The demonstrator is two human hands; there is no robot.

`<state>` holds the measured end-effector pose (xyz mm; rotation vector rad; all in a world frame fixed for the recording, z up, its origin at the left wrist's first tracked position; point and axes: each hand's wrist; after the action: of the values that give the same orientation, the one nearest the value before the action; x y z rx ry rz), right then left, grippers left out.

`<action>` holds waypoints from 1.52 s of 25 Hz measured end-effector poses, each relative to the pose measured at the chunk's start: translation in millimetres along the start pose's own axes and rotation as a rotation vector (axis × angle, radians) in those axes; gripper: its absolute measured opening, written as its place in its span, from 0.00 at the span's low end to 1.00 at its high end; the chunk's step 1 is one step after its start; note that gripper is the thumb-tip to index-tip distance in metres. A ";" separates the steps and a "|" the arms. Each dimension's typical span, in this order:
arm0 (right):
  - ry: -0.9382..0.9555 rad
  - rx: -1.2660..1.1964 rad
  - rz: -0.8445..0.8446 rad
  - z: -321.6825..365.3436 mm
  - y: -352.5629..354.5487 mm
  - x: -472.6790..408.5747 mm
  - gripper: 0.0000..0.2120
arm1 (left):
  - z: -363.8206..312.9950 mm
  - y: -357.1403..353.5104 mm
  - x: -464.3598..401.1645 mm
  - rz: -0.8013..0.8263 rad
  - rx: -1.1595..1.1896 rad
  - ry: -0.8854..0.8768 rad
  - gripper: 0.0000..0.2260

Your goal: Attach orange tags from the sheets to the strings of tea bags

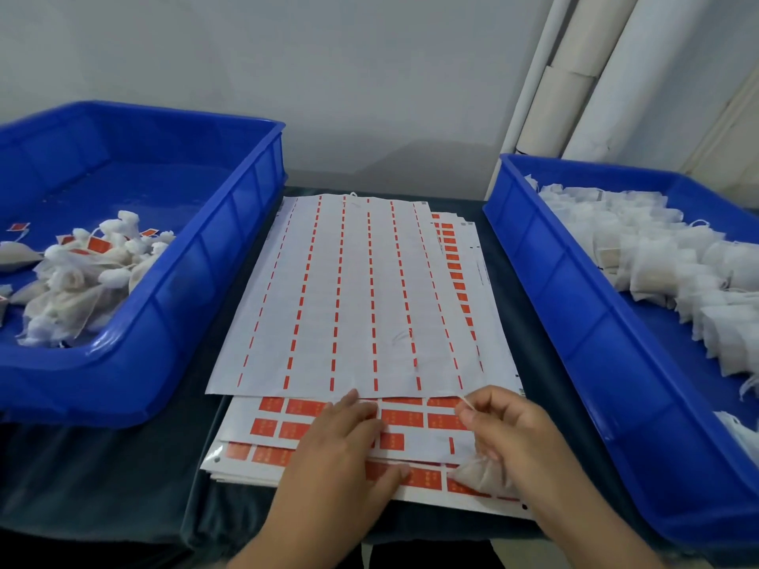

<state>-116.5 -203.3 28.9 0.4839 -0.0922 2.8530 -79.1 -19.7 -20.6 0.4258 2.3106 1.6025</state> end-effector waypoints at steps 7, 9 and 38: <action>0.194 0.921 0.257 2.2 -18.7 -17.4 0.16 | -2.7 -8.2 -1.4 -0.043 -0.012 0.028 0.19; 0.128 1.019 0.267 4.1 -19.3 -26.7 0.21 | -3.2 -7.6 -0.6 -0.043 -0.023 0.013 0.18; 0.147 1.023 0.282 -6.1 -16.0 -34.0 0.16 | -15.6 1.0 -4.9 -0.130 -0.050 0.009 0.14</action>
<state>-83.3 -195.0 12.2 0.4372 1.4684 2.9797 -80.9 -34.6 -14.1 0.2515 2.2490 1.5988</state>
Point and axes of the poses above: each hand's wrist, its own x-axis away from the middle knuckle, its own y-axis out of the back of the hand, z = x × y, and after that the axes turned 11 degrees about -x, right-handed
